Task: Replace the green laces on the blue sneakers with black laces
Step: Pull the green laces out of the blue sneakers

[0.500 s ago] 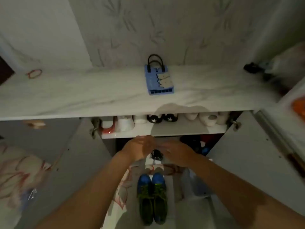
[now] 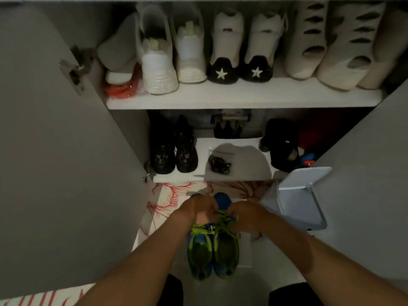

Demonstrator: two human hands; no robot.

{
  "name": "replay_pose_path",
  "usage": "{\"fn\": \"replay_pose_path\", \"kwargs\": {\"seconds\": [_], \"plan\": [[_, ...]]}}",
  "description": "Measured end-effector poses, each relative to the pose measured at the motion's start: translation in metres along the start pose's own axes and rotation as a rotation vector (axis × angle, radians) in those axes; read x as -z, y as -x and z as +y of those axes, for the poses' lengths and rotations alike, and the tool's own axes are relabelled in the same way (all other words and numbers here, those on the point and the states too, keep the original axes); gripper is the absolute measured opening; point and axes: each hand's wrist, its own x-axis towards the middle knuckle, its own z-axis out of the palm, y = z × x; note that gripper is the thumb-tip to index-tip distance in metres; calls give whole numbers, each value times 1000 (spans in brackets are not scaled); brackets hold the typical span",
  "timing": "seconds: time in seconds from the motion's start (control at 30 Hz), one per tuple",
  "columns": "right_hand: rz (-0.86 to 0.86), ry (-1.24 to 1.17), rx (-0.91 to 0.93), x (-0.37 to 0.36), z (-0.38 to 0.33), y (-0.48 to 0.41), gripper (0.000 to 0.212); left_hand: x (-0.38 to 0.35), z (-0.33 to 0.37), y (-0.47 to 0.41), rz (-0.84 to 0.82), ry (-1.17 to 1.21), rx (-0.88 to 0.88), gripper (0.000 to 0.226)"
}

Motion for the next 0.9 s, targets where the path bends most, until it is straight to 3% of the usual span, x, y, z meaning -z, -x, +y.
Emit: {"fn": "replay_pose_path", "kwargs": {"seconds": [0.07,0.23,0.53,0.77,0.9], "plan": [[9,9,-35,-16,12,-13,43,-27,-20,-19,-20,-45,31,25],[123,-11,-57,-52,27,-30,57,-72,-42,-45,169,-54,13,20],[400,-234,2,-96,30,-8,29,-118,-42,-21,378,-104,-51,25],[488,-207,-8,-102,39,9,24,-121,-38,-10,470,-337,-60,28],[542,-178,-7,-100,37,12,32,-112,-27,-10,545,-480,-18,25]]}}
